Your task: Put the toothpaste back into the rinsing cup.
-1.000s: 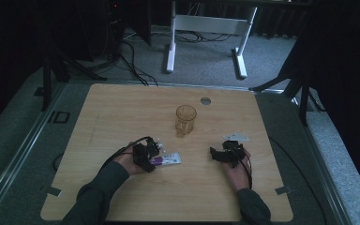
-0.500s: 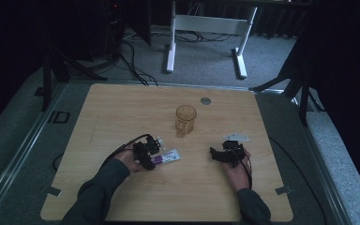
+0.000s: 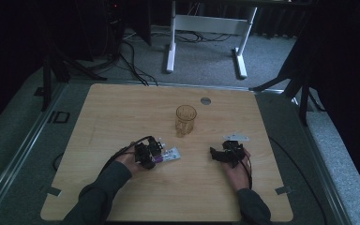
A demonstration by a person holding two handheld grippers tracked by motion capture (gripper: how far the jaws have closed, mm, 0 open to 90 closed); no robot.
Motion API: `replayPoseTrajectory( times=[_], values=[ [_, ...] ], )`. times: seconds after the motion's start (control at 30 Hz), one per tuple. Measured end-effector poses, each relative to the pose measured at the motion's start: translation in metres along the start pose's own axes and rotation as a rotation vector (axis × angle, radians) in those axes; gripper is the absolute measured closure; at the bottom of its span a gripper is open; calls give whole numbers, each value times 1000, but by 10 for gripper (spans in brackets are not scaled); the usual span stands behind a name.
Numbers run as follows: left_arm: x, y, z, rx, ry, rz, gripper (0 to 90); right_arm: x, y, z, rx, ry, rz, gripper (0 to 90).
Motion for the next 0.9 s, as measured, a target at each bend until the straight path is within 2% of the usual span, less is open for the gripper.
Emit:
replayPoseTrajectory(
  times=[0.13, 0.43, 0.6, 0.63, 0.7, 0.9],
  values=[
    [-1, -2, -2, 33, 4, -16, 732, 0, 0, 0, 0, 0, 0, 186],
    [-4, -10, -11, 54, 46, -67, 735, 0, 0, 0, 0, 0, 0, 186],
    [-6, -15, -14, 82, 64, -103, 736, 0, 0, 0, 0, 0, 0, 186],
    [-6, -15, -14, 82, 64, -103, 736, 0, 0, 0, 0, 0, 0, 186],
    [-7, -19, -17, 79, 79, -132, 736, 0, 0, 0, 0, 0, -1, 186],
    [-8, -24, -22, 77, 94, -163, 736, 0, 0, 0, 0, 0, -1, 186]
  ],
)
Point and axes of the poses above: each handheld gripper's, and its own axes: z roughly forward along the jaws, x roughly out of its top, y roughly to its right, the point moved 3 cm from there along z, roughly forward along the jaws, and after that the axes turned 13 degrees about x, right-handed, at the moved point
